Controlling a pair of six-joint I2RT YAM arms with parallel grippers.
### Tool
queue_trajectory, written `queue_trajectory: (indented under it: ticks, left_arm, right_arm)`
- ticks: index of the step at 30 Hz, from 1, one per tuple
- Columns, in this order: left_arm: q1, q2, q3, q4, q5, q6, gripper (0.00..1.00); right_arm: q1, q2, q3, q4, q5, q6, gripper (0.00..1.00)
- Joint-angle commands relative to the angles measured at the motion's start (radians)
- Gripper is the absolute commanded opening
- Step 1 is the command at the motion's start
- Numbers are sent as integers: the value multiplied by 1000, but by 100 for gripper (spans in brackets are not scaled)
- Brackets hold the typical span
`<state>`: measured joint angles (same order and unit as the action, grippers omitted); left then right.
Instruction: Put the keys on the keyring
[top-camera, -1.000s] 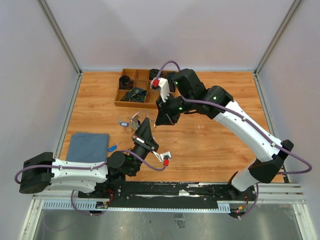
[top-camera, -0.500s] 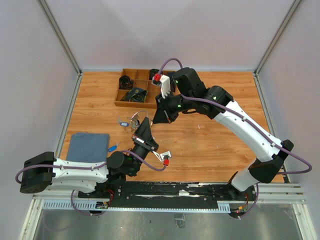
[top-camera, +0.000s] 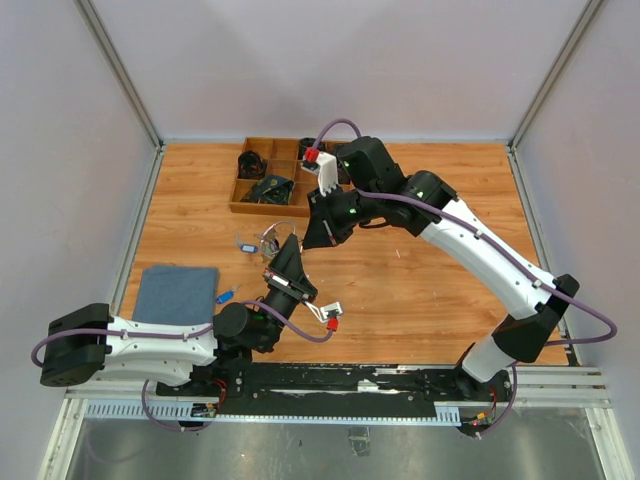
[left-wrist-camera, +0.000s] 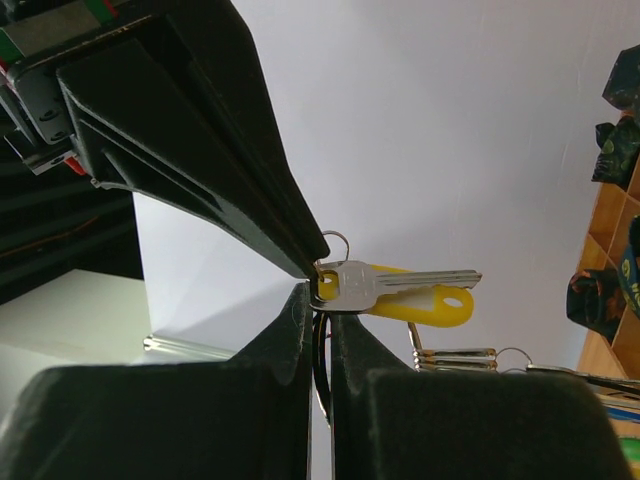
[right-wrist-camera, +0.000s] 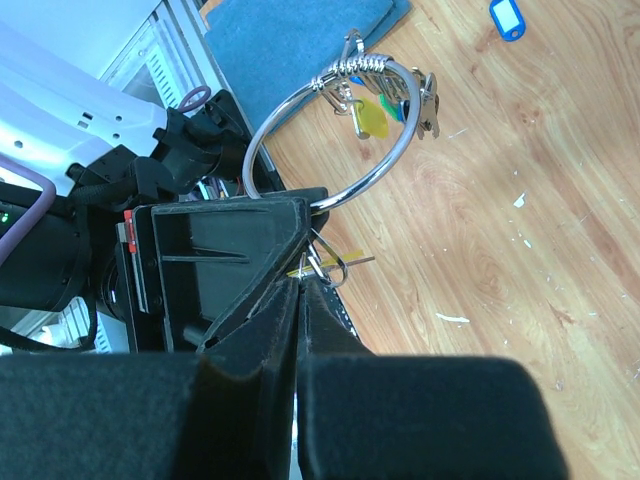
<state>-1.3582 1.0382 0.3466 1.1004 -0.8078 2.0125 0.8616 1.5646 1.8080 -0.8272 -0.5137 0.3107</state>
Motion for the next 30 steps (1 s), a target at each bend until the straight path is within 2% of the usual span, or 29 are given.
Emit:
queue_trajectory:
  ticks: [1, 30]
  left_arm:
    - [-9, -2, -2, 67, 7, 14, 1]
    - [-9, -4, -10, 69, 9, 13, 1]
  right_arm:
    - [13, 2, -2, 11, 3, 25, 1]
    - [-30, -57, -67, 92, 34, 125, 1]
